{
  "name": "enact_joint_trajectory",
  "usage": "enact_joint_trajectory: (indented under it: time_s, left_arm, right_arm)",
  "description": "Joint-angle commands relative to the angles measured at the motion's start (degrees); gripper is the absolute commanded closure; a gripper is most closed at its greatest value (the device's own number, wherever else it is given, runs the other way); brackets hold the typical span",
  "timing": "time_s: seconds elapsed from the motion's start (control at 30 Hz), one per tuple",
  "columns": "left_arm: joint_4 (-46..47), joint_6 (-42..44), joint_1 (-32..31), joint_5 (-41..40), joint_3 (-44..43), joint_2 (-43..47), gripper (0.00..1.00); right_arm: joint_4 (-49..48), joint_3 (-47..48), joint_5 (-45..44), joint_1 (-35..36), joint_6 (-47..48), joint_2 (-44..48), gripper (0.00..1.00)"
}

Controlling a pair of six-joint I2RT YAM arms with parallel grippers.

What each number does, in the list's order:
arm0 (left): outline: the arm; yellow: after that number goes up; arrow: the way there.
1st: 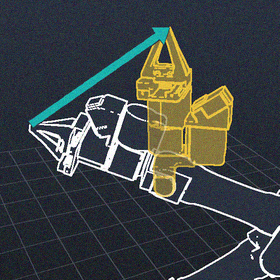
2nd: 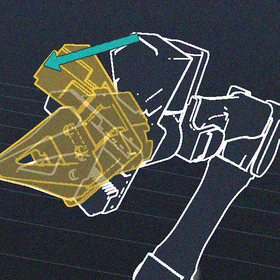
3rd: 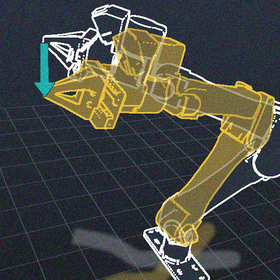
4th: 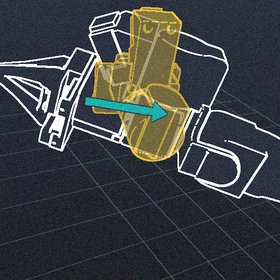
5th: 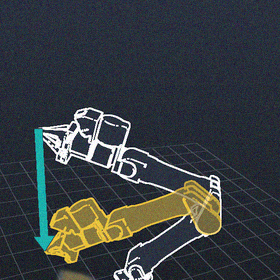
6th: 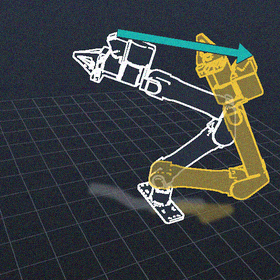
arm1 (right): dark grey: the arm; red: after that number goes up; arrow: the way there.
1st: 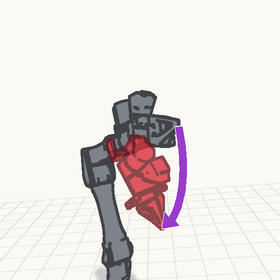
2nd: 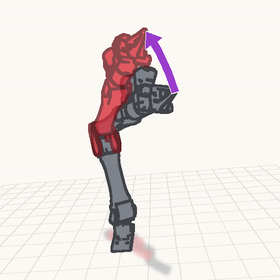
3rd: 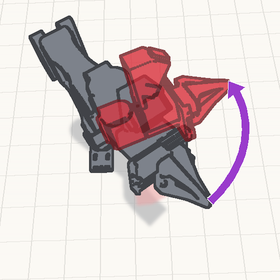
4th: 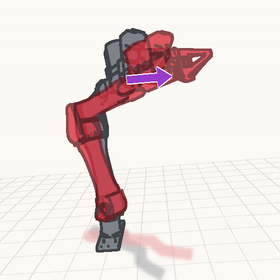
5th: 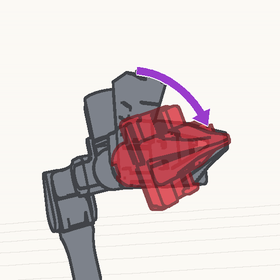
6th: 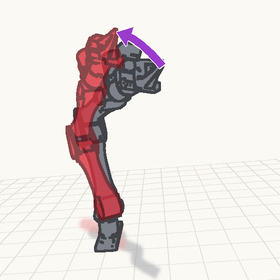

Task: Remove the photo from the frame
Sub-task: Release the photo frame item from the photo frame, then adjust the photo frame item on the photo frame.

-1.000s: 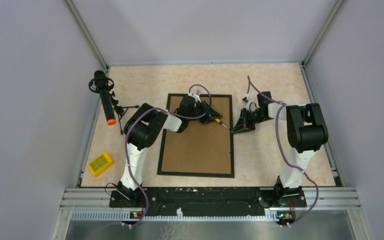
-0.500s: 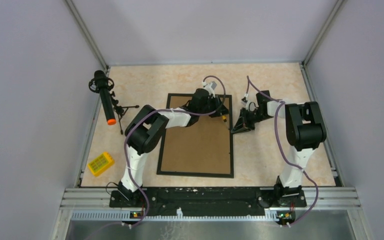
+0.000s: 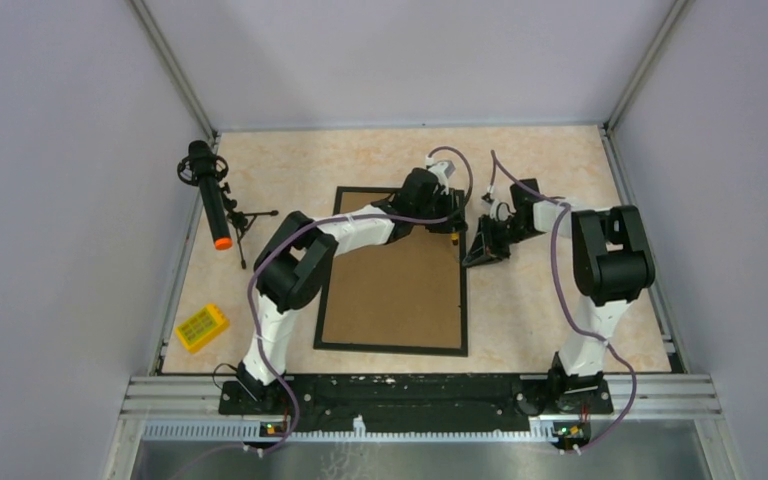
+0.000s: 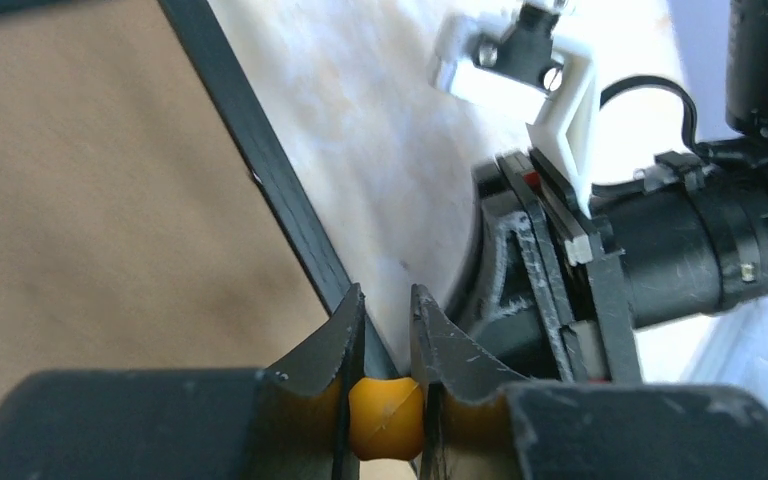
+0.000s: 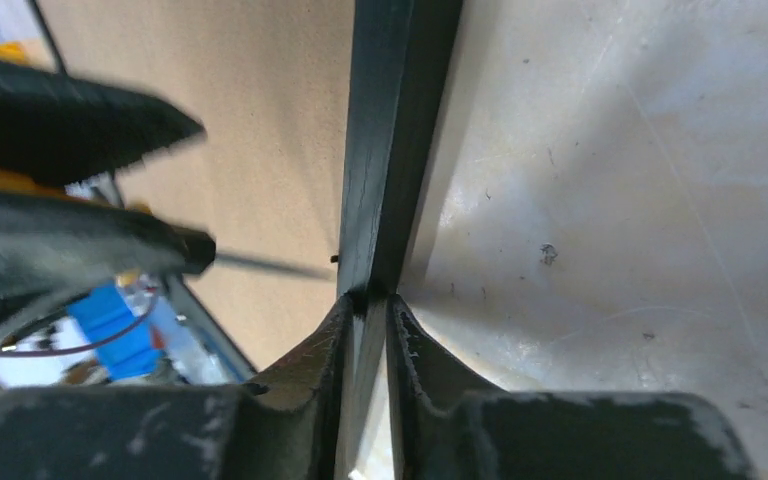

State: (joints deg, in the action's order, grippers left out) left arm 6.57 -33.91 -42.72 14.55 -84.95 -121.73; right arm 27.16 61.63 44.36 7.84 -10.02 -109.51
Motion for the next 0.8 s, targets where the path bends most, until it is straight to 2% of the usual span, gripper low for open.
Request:
enact_joint_trajectory:
  time_s: [0.0, 0.07, 0.1, 0.33, 0.5, 0.57, 0.67, 0.77]
  left_arm:
    - [-0.9, -5.6, 1.9, 10.2, 0.4, 5.9, 1.0]
    - [-0.9, -5.0, 3.9, 10.3, 2.1, 8.1, 1.0]
    - [-1.1, -4.5, 4.8, 10.3, 2.7, 9.3, 1.0]
    - [-0.8, -4.3, 10.0, 11.0, 7.3, 14.4, 1.0]
    - [0.0, -4.8, 12.1, 11.4, 10.0, 16.1, 1.0]
    - [0.0, -5.0, 12.4, 11.5, 10.5, 16.3, 1.0]
    - [0.2, -5.3, 12.6, 11.7, 10.7, 16.2, 1.0]
    - [0.1, -5.5, 12.7, 11.9, 10.4, 16.2, 1.0]
  right_arm:
    - [-3.1, 1.5, -10.0, 1.7, 3.0, 5.9, 0.74]
    - [-2.8, 1.9, -10.5, 2.0, 2.3, 7.8, 0.6]
    - [-2.8, 2.1, -10.8, 2.2, 1.8, 8.2, 0.58]
    - [-4.4, 2.6, -15.5, 6.2, -2.0, 6.6, 0.52]
    - [-2.0, 5.0, -22.0, 9.1, -2.3, 3.1, 0.52]
    - [-1.8, 5.1, -22.7, 9.5, -2.6, 1.8, 0.56]
    - [-1.6, 4.6, -25.0, 9.5, -2.8, 0.6, 0.66]
    - [0.7, 5.5, -26.4, 9.6, -1.4, -0.4, 0.68]
